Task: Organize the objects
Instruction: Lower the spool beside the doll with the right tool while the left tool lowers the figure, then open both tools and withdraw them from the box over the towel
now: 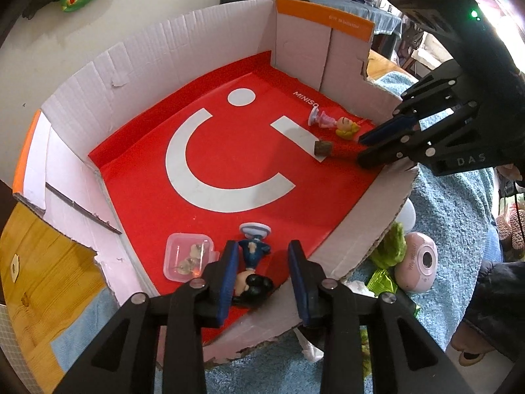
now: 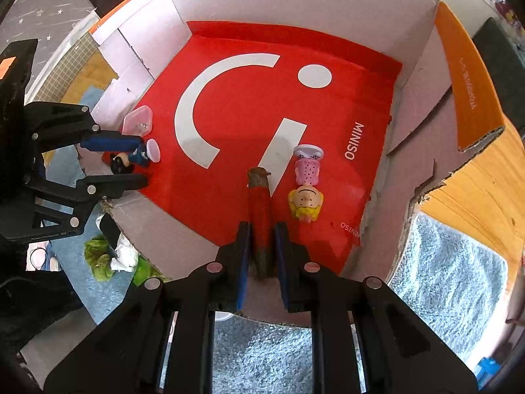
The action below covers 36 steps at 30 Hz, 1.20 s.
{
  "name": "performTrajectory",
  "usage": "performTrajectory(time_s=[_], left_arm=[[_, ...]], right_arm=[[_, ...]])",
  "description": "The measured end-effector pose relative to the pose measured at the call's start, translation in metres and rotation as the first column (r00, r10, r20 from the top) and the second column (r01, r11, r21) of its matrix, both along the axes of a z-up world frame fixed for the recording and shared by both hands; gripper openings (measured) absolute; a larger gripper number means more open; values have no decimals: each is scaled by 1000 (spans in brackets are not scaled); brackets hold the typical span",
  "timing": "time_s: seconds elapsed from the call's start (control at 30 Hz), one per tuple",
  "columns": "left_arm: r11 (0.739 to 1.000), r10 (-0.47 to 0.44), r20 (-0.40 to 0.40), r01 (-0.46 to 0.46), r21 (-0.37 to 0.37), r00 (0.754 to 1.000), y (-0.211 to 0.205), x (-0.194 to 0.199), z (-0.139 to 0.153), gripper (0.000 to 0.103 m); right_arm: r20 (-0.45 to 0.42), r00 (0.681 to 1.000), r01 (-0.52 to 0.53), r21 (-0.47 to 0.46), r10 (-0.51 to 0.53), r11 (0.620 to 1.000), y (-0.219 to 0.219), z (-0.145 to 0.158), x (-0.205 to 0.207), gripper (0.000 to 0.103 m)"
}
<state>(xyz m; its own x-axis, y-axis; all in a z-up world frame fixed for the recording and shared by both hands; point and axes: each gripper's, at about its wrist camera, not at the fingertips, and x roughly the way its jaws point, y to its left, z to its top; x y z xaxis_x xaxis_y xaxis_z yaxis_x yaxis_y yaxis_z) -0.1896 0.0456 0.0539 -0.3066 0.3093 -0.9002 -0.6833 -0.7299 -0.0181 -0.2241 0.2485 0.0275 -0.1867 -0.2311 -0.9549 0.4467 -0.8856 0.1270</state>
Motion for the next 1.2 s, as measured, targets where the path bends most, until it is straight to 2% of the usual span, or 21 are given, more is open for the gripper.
performTrajectory(time_s=[0.1,0.37,0.7,0.83,0.93,1.03,1.07,1.1,1.17,1.2], left_arm=[[1000,8,-4,-8,6,1000,-2,0,2,38],[999,29,-8,-28,31,1000,-9,2,10,38],[994,69,-38,-66,92,997,-22,18,31,39],[987,102,-72,-93,130,992,-28,32,44,57],[980,133,-91,-117,162,987,-34,45,55,58],[971,173,-120,-148,189,978,-38,59,64,67],[966,188,-132,-159,206,973,-40,66,68,68],[962,199,-139,-166,219,970,-43,72,70,68],[955,217,-154,-177,239,964,-46,81,74,68],[950,229,-165,-183,254,959,-47,88,77,68]], right_arm=[[-4,1000,0,-7,0,1000,2,4,-1,15],[-29,1000,1,-22,-2,1000,7,15,-1,15],[-117,993,4,-64,-11,998,-3,45,36,15],[-171,985,-8,-90,-7,996,-13,55,48,15],[-206,978,-9,-110,-14,994,-16,66,59,15],[-251,968,-5,-117,-24,993,-18,73,72,17],[-264,964,-4,-122,-29,993,-17,76,77,19],[-282,959,0,-131,-37,991,-16,79,81,28],[-328,943,6,-151,-55,989,-14,87,95,56],[-356,932,6,-158,-63,987,-14,89,102,75]])
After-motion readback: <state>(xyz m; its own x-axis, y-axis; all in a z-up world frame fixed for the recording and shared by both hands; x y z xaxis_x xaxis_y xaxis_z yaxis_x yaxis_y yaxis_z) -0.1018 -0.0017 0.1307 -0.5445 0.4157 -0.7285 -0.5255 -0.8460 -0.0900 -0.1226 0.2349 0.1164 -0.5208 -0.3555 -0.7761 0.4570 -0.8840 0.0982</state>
